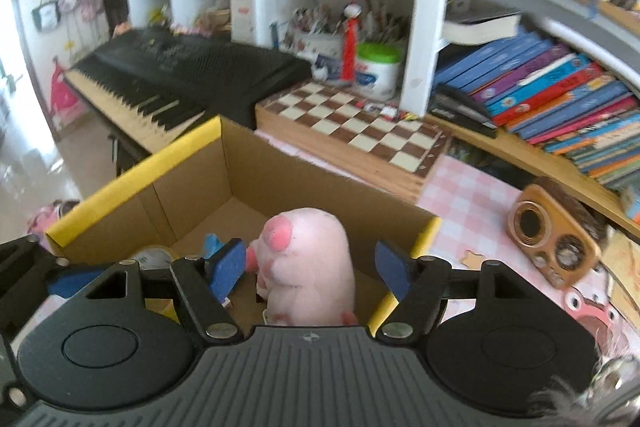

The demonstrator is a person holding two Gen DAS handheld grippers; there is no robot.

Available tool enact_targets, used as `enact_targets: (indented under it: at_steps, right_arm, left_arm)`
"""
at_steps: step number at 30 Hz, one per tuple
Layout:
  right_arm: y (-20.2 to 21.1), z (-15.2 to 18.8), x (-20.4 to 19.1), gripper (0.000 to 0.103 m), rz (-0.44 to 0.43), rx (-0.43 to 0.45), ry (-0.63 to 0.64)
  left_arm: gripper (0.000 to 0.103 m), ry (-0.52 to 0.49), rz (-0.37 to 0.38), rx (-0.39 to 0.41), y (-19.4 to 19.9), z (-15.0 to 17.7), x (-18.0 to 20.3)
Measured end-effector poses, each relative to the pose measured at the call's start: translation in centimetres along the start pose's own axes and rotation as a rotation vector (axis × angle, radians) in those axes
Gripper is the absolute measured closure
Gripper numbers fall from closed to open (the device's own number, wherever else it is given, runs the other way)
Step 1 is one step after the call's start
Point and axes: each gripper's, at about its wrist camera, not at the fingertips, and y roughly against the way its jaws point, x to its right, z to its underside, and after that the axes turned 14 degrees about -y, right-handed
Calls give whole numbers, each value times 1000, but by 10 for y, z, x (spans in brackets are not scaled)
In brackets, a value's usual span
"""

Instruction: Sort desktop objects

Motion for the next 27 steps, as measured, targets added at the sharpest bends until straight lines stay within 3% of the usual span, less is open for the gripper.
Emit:
enact_targets:
  at_steps: [11,27]
  right_arm:
    - [91,43,9,32,94,139,-132]
    - [187,150,4,29,261,209,-277]
  left_arm:
    - [12,21,-43,75,68,24,2]
    - [5,27,-13,153,140,68,21]
